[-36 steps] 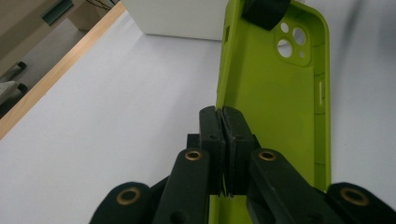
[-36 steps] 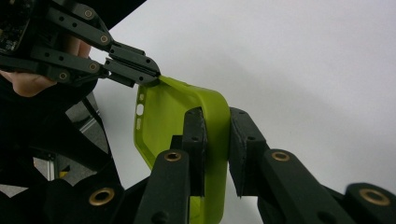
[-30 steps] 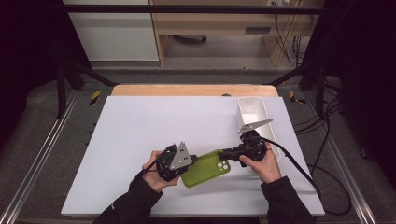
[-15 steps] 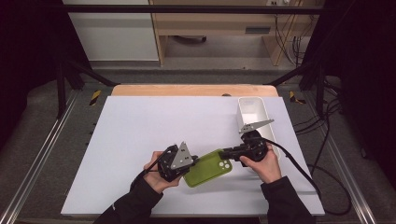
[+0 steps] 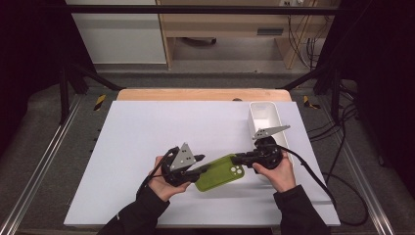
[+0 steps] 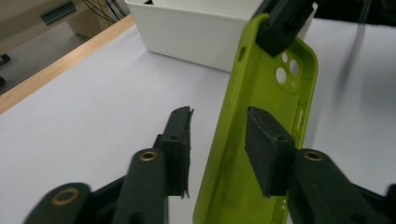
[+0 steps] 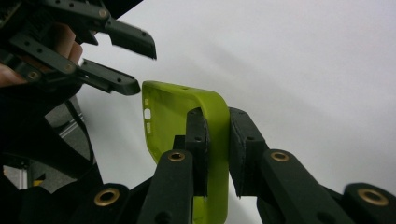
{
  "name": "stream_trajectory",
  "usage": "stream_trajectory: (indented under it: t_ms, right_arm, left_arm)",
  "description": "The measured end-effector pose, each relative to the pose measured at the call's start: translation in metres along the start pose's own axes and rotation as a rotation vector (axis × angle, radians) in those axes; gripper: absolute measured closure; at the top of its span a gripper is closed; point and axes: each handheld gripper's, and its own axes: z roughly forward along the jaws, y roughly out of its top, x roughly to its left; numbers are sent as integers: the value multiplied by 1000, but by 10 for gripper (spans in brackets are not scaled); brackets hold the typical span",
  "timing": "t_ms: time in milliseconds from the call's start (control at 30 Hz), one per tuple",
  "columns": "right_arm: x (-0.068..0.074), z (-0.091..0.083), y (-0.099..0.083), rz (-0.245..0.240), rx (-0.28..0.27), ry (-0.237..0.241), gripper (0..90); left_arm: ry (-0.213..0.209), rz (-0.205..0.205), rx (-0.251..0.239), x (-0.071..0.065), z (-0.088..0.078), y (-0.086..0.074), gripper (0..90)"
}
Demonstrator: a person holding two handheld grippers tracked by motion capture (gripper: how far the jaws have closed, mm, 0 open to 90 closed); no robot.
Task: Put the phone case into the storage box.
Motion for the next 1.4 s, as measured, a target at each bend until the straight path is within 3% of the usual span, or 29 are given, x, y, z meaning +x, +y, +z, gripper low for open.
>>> stream_trajectory:
  t_ms: [167, 400, 700, 1067, 1400]
  right_arm:
    - [0, -2, 0, -17, -15, -26, 797]
    - [2, -7, 0, -53, -35, -65, 797]
    - [3, -16, 1, -97, -57, -107, 796]
    - [9, -29, 3, -150, -77, -150, 796]
    - [11, -37, 6, -199, -74, -185, 796]
  left_arm:
    - [10, -72, -72, 12, -4, -2, 402]
    - [3, -165, -118, 29, -12, -7, 255]
    - [30, -219, -160, 47, -25, -13, 97]
    - [50, -255, -189, 59, -41, -27, 53]
    - [97, -274, -217, 72, -60, -50, 48]
